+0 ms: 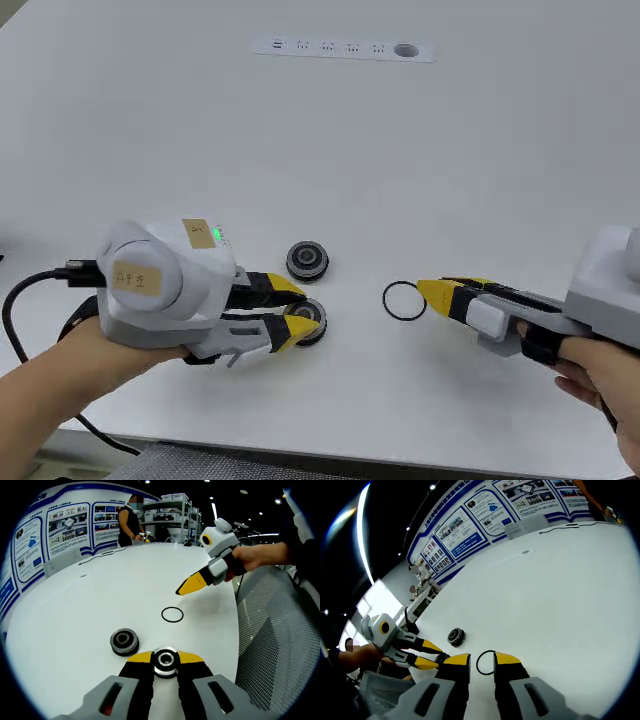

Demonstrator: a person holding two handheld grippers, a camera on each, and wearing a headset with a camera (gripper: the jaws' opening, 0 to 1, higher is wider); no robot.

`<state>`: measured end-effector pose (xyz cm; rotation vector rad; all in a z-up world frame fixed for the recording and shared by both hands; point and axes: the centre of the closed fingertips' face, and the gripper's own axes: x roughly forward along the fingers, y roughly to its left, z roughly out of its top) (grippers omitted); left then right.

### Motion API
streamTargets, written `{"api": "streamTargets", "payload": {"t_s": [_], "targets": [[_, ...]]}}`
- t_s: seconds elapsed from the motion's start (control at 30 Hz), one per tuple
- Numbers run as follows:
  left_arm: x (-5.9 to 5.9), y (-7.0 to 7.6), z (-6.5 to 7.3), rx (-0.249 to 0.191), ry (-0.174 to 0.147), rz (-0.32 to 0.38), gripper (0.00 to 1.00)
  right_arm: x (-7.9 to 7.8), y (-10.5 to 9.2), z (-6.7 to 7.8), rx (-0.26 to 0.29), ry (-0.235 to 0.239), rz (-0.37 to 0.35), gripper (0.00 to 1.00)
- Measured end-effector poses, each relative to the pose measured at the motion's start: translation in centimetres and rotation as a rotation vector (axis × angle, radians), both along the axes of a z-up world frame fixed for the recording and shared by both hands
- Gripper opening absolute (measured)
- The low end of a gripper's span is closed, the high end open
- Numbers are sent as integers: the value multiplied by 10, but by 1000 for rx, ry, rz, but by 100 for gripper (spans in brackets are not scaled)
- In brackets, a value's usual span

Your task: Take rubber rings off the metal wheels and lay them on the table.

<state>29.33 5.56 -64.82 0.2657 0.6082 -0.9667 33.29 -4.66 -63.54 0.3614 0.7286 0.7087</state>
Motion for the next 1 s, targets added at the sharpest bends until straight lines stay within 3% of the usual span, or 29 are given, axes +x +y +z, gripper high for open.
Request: {"api": "streamTargets", "payload": {"t_s": [0.33,0.6,1.0], "targets": [[-2,3,-1,12,-7,-12,16,-5,4,-3,22,18,-1,19],[-3,3,-3,64,-33,-58,16,-5,11,2,36,10,14,19],[-2,3,-4,92,-45,-80,15,-5,13,5,55,13,10,19]]}}
